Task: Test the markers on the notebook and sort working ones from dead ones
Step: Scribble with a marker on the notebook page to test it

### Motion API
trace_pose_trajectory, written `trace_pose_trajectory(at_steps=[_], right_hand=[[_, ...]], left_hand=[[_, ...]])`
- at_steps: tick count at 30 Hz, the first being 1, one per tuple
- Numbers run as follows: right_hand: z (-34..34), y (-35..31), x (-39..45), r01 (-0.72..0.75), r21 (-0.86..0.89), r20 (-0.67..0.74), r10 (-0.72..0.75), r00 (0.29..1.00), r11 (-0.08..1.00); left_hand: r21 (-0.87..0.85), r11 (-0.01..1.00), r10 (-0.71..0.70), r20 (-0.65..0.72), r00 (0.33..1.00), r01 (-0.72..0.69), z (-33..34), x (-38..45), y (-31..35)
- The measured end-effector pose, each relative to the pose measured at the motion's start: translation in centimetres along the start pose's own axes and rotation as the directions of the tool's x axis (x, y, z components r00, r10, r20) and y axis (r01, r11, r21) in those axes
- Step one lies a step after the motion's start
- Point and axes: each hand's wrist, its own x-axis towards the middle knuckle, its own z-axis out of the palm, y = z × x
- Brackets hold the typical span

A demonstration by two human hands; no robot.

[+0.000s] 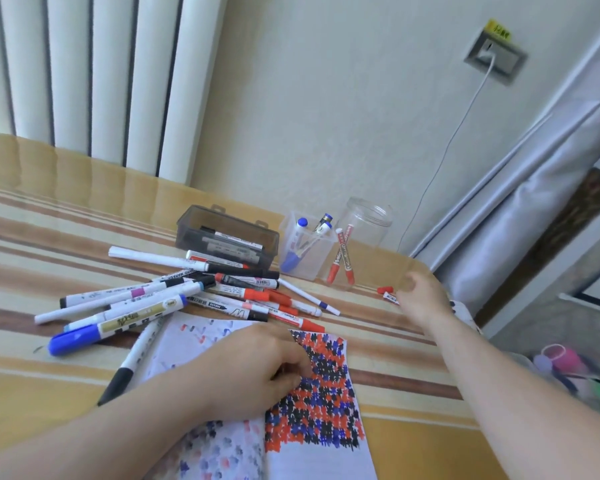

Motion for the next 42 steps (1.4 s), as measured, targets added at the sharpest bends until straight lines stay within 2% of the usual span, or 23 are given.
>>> trace_pose_trajectory(at_steps=[1,3,5,8,12,16,18,19,20,21,22,23,24,25,26,27,30,33,36,39,42], right_hand=[[0.6,1.5,0.1,-0.006,-0.143,0.082,0.018,0.996,0.99],[1.7,3.4,0.1,0.017,-0.285,0.191,0.04,0.981,0.958],[2.7,4.4,0.2,0.045,-0.33,0.204,0.025,0.979,0.943],[3.0,4.7,1.2,0.049,-0.35,0.149,0.004,0.989,0.935],[1.9,4.7,1.7,0.075,-0.413,0.222,0.02,0.975,0.908],[0.9,3.5,0.7,0.205,-0.524,0.276,-0.062,0.959,0.827],[0.7,2.4,-0.8,0.262,-0.438,0.268,-0.153,0.951,0.86],[0.6,1.8,-1.8,0.264,-0.302,0.227,-0.2,0.953,0.916],[0.5,0.9,-3.3,0.235,-0.061,0.191,-0.22,0.957,0.97],[0.1,-0.3,-5.1,0.15,0.267,0.195,-0.206,0.959,0.952],[-0.4,-1.4,-7.1,-0.01,0.601,0.273,-0.194,0.942,0.799],[-0.9,-2.4,-9.0,-0.197,0.797,0.387,-0.232,0.892,0.572],[-1.2,-3.1,-10.8,-0.342,0.849,0.475,-0.301,0.827,0.403],[-1.2,-3.7,-12.4,-0.426,0.848,0.524,-0.377,0.764,0.315],[-0.9,-4.0,-13.8,-0.458,0.844,0.536,-0.439,0.721,0.279],[-0.1,-4.2,-15.0,-0.456,0.851,0.525,-0.468,0.711,0.263],[2.2,-5.1,-17.8,-0.366,0.909,0.416,-0.443,0.794,0.198],[2.7,-6.0,-19.2,-0.168,0.965,0.239,-0.408,0.881,0.203],[2.7,-5.3,-19.5,0.01,0.944,0.145,-0.442,0.885,0.33],[2.8,-5.2,-19.9,-0.037,0.928,0.241,-0.519,0.82,0.372],[3.1,-5.4,-19.9,-0.119,0.941,0.284,-0.549,0.786,0.317]], left_hand=[[0.004,1.0,0.001,0.0,1.0,-0.001,0.1,0.0,0.0],[0.009,1.0,0.004,-0.002,1.0,-0.004,0.1,0.1,-0.1],[0.011,1.0,0.003,0.0,1.0,-0.003,0.2,0.2,-0.1],[0.002,1.0,-0.003,-0.001,1.0,0.003,0.1,0.1,-0.1],[-0.002,1.0,-0.01,-0.001,1.0,0.01,0.1,0.1,-0.1],[-0.006,1.0,-0.01,-0.004,1.0,0.01,0.0,0.1,0.0],[0.001,1.0,-0.013,0.003,1.0,0.013,-0.1,0.1,0.1],[-0.002,1.0,-0.014,0.006,1.0,0.014,-0.1,0.1,0.1],[-0.007,1.0,-0.017,0.007,1.0,0.017,-0.1,0.1,0.1],[-0.013,1.0,-0.025,0.006,1.0,0.025,-0.1,0.1,0.1],[-0.027,0.999,-0.04,0.003,0.999,0.04,-0.2,0.1,0.1],[-0.052,0.997,-0.06,-0.008,0.998,0.059,-0.3,0.1,0.2],[-0.086,0.993,-0.083,-0.026,0.996,0.08,-0.4,0.1,0.4],[-0.127,0.987,-0.107,-0.048,0.993,0.1,-0.6,0.1,0.5],[-0.174,0.978,-0.131,-0.066,0.989,0.118,-0.7,0.1,0.5],[-0.218,0.967,-0.15,-0.076,0.986,0.13,-0.9,0.0,0.5],[-0.184,0.979,-0.104,-0.086,0.991,0.087,-0.9,-0.4,0.6],[0.013,1.0,-0.016,-0.082,0.997,0.018,-0.3,-0.5,1.1],[0.122,0.992,0.052,-0.111,0.992,-0.039,0.0,-0.5,1.5],[0.136,0.989,0.079,-0.118,0.99,-0.063,-0.4,-0.9,1.8],[0.16,0.985,0.079,-0.096,0.992,-0.063,-0.8,-1.1,2.2]])
